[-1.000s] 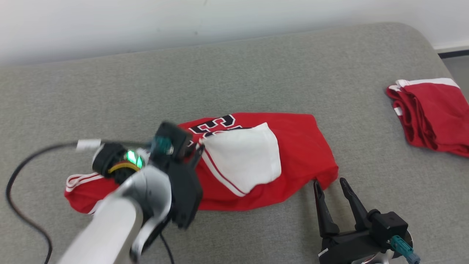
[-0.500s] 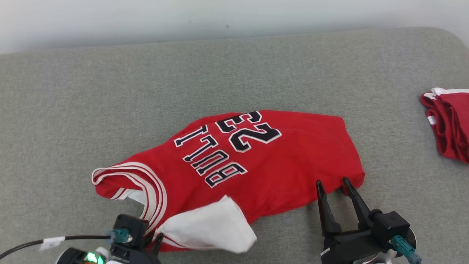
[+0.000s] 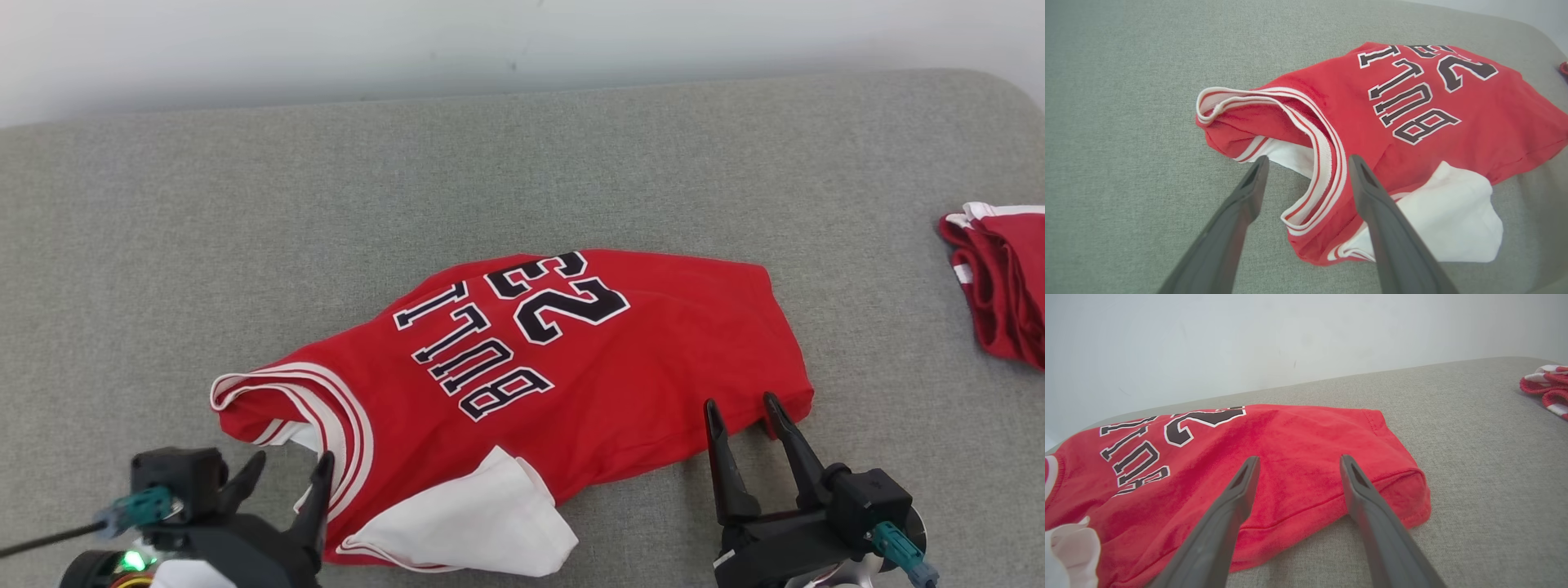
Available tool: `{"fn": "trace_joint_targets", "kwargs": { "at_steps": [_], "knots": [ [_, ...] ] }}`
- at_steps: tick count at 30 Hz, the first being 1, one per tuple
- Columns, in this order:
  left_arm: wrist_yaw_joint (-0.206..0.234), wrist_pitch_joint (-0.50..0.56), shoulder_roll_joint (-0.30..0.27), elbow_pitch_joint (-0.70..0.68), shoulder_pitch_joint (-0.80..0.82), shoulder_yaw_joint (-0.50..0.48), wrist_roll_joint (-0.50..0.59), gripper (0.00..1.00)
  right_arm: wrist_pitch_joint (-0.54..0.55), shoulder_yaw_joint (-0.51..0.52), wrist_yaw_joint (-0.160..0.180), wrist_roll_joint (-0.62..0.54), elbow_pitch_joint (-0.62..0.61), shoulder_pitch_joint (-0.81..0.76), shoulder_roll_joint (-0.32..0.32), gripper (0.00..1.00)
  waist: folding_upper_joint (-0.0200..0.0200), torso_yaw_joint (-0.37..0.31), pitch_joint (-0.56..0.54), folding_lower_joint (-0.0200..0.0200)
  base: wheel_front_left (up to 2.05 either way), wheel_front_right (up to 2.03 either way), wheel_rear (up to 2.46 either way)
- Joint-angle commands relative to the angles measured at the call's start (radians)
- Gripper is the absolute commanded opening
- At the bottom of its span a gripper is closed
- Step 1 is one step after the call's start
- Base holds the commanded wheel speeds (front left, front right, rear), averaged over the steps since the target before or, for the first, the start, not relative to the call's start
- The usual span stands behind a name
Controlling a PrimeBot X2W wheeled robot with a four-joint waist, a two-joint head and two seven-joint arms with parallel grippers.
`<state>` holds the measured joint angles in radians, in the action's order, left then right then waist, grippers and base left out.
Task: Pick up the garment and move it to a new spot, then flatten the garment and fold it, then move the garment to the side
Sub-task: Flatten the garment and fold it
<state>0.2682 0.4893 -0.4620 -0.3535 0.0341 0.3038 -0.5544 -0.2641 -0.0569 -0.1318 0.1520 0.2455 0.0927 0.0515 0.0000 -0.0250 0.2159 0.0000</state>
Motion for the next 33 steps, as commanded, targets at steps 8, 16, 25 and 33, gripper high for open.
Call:
{"fn": "trace_joint_targets", "kwargs": {
  "at_steps": [8, 16, 25, 33],
  "knots": [
    [-0.005, 0.064, 0.038, 0.189, 0.107, 0.035, -0.021, 1.00, 0.000, -0.014, 0.003, 0.015, -0.009, 0.009, -0.003, 1.00, 0.0000, -0.026, -0.001, 0.0000, 0.00, 0.00, 0.00],
    [-0.067, 0.034, 0.080, 0.327, 0.195, 0.058, -0.053, 0.78, 0.000, -0.009, 0.003, 0.018, -0.017, 0.009, -0.003, 1.00, 0.0000, -0.052, 0.008, 0.0000, 0.00, 0.00, 0.00],
    [-0.096, -0.157, 0.077, 0.464, 0.319, 0.044, 0.040, 0.00, 0.000, -0.009, 0.003, 0.018, -0.022, 0.017, -0.003, 1.00, 0.0000, -0.065, 0.025, 0.0000, 0.00, 0.00, 0.00],
    [-0.161, -0.397, 0.083, 0.638, 0.544, 0.072, 0.158, 0.00, 0.000, -0.016, 0.003, 0.005, -0.024, 0.034, -0.003, 1.00, 0.0000, -0.081, 0.049, 0.0000, 0.00, 0.00, 0.00]
  ]
}}
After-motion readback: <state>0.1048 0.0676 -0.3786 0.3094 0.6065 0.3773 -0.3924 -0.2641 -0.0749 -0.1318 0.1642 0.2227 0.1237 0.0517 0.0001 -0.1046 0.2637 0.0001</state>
